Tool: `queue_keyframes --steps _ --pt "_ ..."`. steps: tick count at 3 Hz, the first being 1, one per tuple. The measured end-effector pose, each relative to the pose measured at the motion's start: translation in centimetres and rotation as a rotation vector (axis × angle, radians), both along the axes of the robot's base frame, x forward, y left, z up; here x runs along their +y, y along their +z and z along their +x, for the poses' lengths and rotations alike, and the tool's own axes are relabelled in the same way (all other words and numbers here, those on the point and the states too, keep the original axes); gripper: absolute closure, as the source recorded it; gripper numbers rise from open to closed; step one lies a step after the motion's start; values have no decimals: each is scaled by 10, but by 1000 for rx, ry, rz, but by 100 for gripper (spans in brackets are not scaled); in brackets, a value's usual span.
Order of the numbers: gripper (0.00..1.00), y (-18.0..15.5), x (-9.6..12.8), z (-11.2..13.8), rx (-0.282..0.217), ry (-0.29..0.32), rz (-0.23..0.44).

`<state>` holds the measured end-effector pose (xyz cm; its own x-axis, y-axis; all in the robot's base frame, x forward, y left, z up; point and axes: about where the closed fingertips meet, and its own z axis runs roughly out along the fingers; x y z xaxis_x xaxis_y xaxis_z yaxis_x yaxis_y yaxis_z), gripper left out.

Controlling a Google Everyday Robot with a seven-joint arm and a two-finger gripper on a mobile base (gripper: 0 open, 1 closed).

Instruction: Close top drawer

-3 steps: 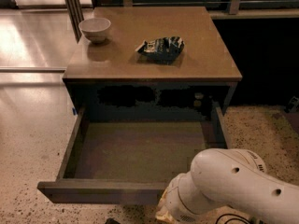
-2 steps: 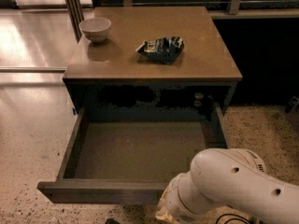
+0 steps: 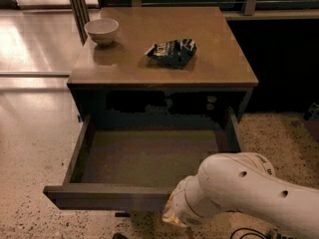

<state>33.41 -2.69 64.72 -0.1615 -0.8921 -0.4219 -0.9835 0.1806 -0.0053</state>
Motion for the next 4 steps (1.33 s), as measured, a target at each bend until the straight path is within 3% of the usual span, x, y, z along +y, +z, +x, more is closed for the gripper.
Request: queue_keyframes --steps 1,3,4 --pt "100 -1 10 23 -32 -34 30" --pt "100 -1 8 38 -64 -54 21" --pt "100 -5 5 54 -88 -95 20"
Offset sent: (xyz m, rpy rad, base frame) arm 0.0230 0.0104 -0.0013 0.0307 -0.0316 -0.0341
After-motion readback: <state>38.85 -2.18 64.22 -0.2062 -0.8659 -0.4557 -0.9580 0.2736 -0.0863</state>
